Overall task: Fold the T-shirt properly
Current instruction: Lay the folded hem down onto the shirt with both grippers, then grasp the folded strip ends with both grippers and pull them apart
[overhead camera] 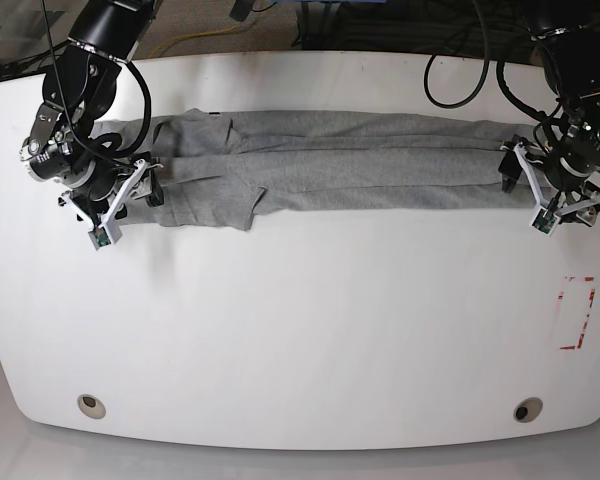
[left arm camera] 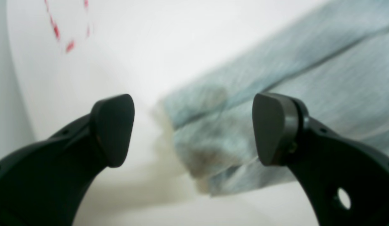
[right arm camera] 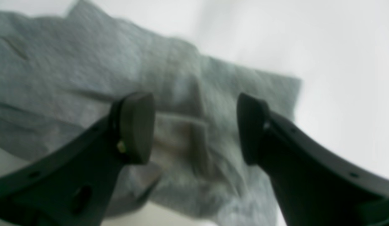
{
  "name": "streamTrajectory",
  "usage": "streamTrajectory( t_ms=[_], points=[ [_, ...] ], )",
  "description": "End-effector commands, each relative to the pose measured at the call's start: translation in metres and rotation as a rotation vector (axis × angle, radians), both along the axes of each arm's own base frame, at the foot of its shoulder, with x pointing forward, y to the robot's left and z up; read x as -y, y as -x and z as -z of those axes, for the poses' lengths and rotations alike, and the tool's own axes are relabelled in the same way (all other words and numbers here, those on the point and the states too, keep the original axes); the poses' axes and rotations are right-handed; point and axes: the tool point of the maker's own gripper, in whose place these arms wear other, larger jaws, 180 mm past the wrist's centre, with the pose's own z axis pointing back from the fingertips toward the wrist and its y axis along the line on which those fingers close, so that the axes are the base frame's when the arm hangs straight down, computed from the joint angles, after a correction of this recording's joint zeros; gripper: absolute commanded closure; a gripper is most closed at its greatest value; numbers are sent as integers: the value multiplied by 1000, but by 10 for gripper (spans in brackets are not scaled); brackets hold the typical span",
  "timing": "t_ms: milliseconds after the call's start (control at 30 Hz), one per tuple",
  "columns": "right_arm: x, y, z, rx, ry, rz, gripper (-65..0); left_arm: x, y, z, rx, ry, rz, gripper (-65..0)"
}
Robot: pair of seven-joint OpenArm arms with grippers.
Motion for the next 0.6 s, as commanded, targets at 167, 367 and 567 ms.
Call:
streamTrajectory(
  t_ms=[167,367,567],
  points=[
    [0,-34,18,-48,-114,35,-401,0,-6,26,-64,21,-20,-554],
    [-3,-40,21,-58,-145,38,-352,-9,8,58,-162,35,-56,-554],
    [-7,-41,22,-57,-154,36,0,-16,20,79,-228,57,-85,-553]
  ],
)
